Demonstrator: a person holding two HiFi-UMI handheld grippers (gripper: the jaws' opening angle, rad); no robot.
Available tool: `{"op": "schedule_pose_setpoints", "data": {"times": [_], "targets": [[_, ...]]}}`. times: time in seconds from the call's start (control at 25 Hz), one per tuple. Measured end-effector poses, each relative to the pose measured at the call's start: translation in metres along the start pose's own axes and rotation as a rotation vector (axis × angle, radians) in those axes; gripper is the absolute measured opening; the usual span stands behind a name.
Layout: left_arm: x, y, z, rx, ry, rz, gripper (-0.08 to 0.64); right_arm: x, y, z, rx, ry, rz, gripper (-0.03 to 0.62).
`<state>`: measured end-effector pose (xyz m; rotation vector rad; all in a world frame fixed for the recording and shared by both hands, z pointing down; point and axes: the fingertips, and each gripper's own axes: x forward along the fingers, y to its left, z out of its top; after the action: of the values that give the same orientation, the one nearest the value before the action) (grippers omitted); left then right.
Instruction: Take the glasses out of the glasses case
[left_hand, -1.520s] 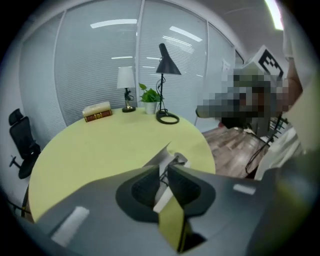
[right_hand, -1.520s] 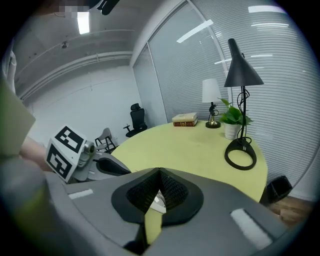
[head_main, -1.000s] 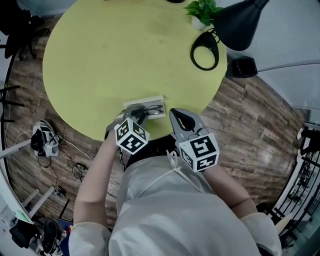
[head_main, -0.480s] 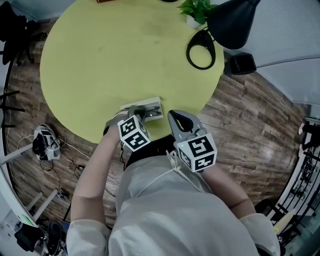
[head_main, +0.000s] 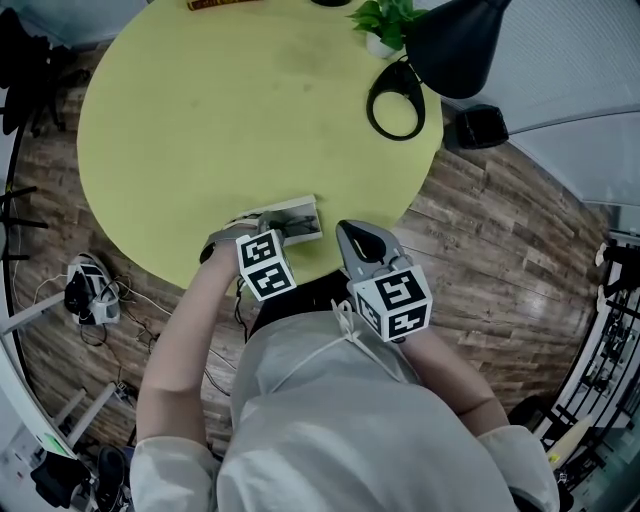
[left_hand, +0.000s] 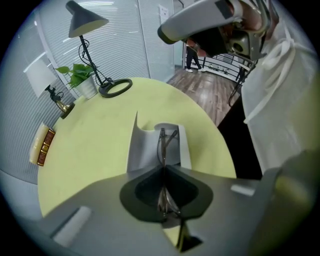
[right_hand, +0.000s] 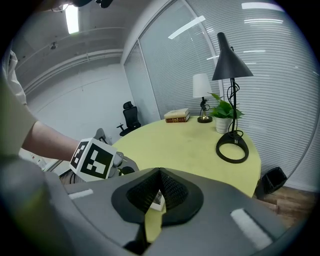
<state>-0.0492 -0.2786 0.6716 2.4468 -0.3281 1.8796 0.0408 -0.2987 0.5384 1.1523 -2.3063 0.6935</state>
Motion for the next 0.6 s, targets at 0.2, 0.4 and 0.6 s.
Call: {"op": "schedule_pose_setpoints", "data": {"times": [0.2,0.4,0.6], "targets": [[-0.004,0.001,-0.001,0.012,-0.012,-0.007,0.015,-0.004,0.001,-0.003,0.005,0.002,-0.004,0.0],[-0.011,0.0,0.001,0.037,-0.029,0.013,0.015,-0.009,0.002,-0.003,-0.001,-0.004,-0.001,0.0],[-0.026,0.005,0.007,0.025,-0.068,0.049,0.015,-0.016,0.001,0.006,0.005,-0.033,0.0,0.0]]}}
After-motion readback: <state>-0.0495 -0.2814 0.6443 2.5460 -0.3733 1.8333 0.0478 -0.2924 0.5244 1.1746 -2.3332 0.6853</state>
